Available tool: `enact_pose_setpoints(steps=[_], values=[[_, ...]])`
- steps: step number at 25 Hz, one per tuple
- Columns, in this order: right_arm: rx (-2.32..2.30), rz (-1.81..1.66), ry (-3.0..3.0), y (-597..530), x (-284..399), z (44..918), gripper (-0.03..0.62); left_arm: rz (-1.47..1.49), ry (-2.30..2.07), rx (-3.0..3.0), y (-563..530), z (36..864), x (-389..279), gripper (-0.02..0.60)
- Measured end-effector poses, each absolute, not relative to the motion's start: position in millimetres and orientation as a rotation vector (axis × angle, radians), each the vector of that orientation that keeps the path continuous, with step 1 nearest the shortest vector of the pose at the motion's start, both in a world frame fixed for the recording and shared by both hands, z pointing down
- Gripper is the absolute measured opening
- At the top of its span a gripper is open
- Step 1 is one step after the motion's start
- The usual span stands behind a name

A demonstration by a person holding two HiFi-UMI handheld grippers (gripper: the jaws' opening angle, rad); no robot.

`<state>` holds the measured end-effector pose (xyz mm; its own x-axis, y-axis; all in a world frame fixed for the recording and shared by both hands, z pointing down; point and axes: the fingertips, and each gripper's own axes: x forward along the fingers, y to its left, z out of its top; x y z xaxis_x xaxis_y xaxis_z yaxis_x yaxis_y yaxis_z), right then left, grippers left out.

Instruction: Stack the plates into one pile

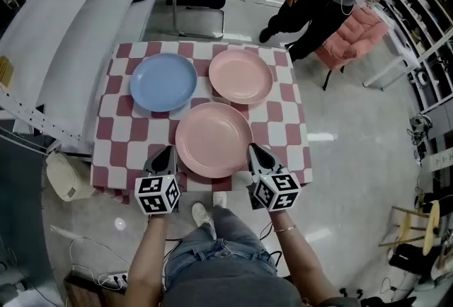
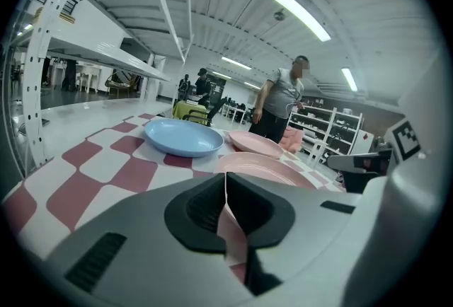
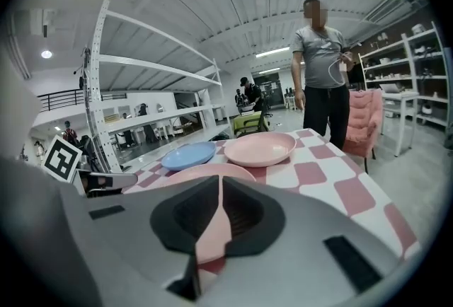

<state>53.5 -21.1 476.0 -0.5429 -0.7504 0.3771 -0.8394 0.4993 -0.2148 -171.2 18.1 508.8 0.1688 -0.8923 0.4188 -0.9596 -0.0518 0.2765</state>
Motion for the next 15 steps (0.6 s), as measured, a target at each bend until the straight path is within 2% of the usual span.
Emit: enact_pose_setpoints(steps=[4,8,15], values=[[1.366,0.569,-2.476,-28.7,56.6,483.6,0.017,0.196,-1.735,1.949,13.6,513.6,-171.4,0.048],[1.367,0.613,-2.448,-38.2,59.1,489.3,0.096,0.21,-1.721,1.932,8.6,517.6,-171.6,0.066],[1.342,0.68,-2.4,-53.4,64.5,506.7,0.153,0.226,-1.719,1.867,-1.9,529.8,-174.9,0.104]])
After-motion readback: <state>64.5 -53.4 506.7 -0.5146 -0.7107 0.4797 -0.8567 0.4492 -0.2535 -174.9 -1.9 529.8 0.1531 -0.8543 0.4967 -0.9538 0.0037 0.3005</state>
